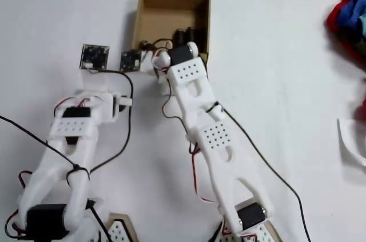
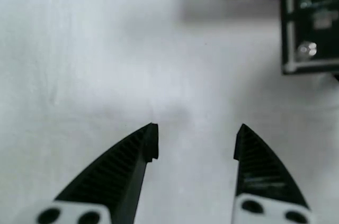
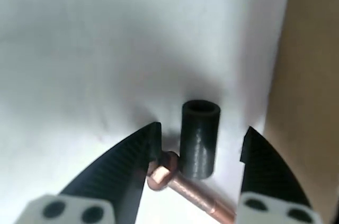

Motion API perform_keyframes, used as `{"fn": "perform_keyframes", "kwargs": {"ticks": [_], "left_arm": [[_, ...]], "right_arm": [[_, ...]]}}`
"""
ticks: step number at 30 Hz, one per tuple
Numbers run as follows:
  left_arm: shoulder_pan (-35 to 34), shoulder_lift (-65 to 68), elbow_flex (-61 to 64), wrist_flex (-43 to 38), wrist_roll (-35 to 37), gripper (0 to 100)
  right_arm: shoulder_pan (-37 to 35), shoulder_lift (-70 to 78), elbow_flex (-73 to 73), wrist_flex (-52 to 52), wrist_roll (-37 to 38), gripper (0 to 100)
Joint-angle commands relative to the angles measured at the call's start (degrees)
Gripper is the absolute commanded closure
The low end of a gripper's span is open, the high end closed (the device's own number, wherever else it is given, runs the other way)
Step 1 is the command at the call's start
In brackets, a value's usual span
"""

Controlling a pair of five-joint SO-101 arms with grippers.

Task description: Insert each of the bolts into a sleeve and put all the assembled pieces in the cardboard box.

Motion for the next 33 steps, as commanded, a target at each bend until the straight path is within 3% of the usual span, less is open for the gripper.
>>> {"fn": "perform_keyframes", "kwargs": {"ticks": [1, 5, 10, 15, 23, 33], "left_arm": [[-0.7, -2.3, -0.1, -1.0, -0.4, 75], [-0.7, -2.2, -0.1, -1.0, -0.4, 75], [-0.7, -2.3, -0.1, -0.9, -0.4, 75], [-0.7, -2.4, -0.1, -0.9, -0.4, 75], [-0.7, -2.4, -0.1, -0.8, -0.4, 75], [-0.7, -2.4, -0.1, -0.8, -0.4, 75]], "right_arm": [[0.0, 0.5, -0.7, -2.6, -0.3, 76.2], [0.0, 0.8, -0.7, -2.2, -0.3, 79.7], [0.0, 0.6, -0.7, -1.4, -0.3, 98.8], [-0.1, 0.3, -0.7, 2.3, -1.1, 97.8], [-1.2, -5.9, -0.7, 2.4, -23.5, 97.8], [-0.7, -16.6, -0.6, 2.5, -34.3, 97.9]]}}
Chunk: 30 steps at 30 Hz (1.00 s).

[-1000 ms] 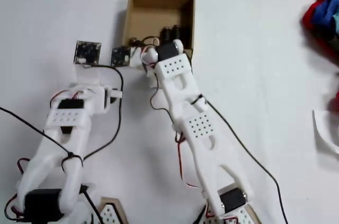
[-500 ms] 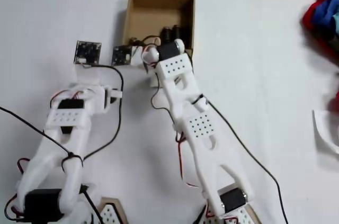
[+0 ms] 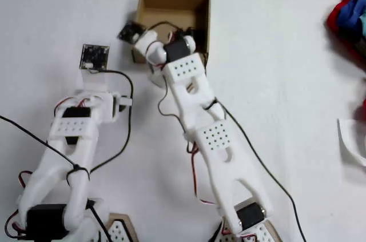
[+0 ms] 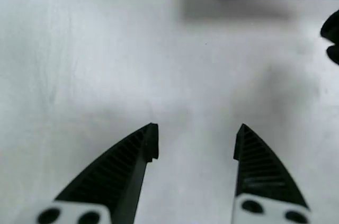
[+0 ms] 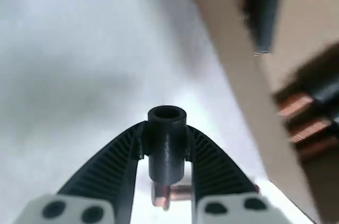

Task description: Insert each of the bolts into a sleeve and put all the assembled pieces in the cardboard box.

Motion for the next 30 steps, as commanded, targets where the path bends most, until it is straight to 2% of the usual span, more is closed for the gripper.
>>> {"fn": "perform_keyframes", "kwargs": {"ticks": [1, 9, 15, 18, 24, 30], "left_arm": [[-0.7, -2.4, -0.1, -0.8, -0.4, 75], [-0.7, -2.4, -0.1, -0.9, -0.4, 75], [-0.7, -2.4, -0.2, -0.9, -0.4, 75], [-0.7, -2.3, -0.3, -0.9, -0.4, 75], [-0.7, -2.0, -0.3, -0.9, -0.4, 75], [-0.5, -1.9, -0.2, -0.9, -0.3, 75]], "right_arm": [[1.6, -8.8, -0.7, 1.5, -2.5, 97.9], [8.0, -18.5, -0.7, 1.6, -2.5, 97.9], [9.4, -34.2, 5.2, 1.6, -2.5, 97.9], [9.0, -45.8, 17.9, 1.6, -2.5, 97.9], [9.8, -72.3, 58.8, 1.1, -2.6, 97.8], [17.4, -90.9, 90.2, -14.5, -4.1, 97.8]]}}
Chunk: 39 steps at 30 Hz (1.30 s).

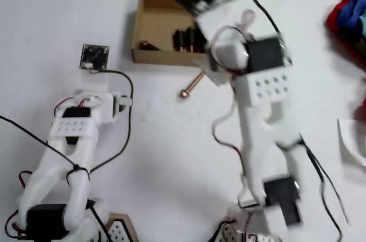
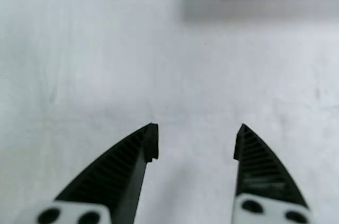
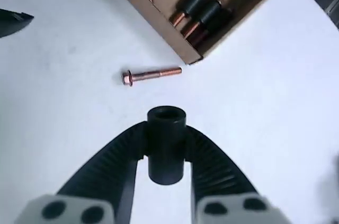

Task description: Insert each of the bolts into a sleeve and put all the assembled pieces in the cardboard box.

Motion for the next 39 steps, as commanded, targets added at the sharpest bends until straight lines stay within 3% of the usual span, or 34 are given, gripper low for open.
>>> {"fn": "perform_keyframes", "kwargs": {"ticks": [1, 8, 19, 26, 31, 39], "left_arm": [[-0.5, -1.9, -0.2, -0.8, -0.3, 75], [1.1, -1.9, -1.3, 1.1, -0.2, 75], [9.4, 0.2, -20.9, 24.0, -4.6, 75], [11.0, 19.7, -34.9, 31.8, -6.2, 75], [11.2, 30.9, -46.3, 37.2, -5.8, 75], [15.6, 36.9, -61.8, 42.3, -6.2, 75]], "right_arm": [[5.1, -12.8, 19.0, -10.4, -3.5, 97.8], [12.5, -21.1, 44.1, -32.1, -14.2, 97.9], [14.6, -21.1, 58.6, -48.7, -16.0, 97.9], [21.8, -21.6, 62.5, -52.4, -25.7, 97.9], [26.3, -21.2, 62.5, -52.6, -25.9, 97.9], [28.5, -21.2, 62.7, -55.1, -25.9, 97.9]]}}
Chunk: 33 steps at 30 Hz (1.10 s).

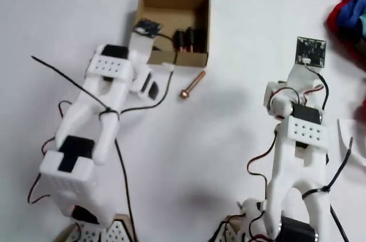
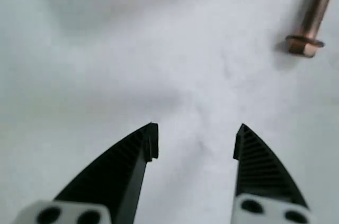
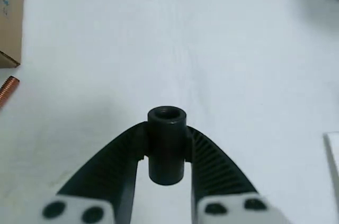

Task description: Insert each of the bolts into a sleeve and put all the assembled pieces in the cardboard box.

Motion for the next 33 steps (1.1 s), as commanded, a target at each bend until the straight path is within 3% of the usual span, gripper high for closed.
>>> {"fn": "perform_keyframes", "kwargs": {"ticks": [1, 4, 10, 14, 24, 33], "left_arm": [[2.1, 1.0, -8.0, 1.3, -0.3, 75], [3.3, 4.1, -11.7, 1.5, 0.6, 75], [5.0, 12.7, -18.4, 1.6, 10.4, 75], [7.1, 18.4, -24.6, 2.2, 10.4, 75], [13.8, 28.3, -43.7, 12.6, 10.4, 75], [13.5, 38.3, -45.6, 12.2, 9.9, 75]], "right_arm": [[0.2, -2.9, -0.4, -1.5, -0.5, 97.9], [0.2, -2.9, -0.4, -1.7, -0.5, 97.9], [0.5, -2.9, -0.4, -1.8, -0.5, 97.9], [0.5, -2.9, -0.4, -1.8, -0.5, 97.9], [0.5, -2.9, -0.4, -1.8, -0.5, 97.9], [0.4, -2.9, -0.4, -1.8, -0.5, 97.9]]}}
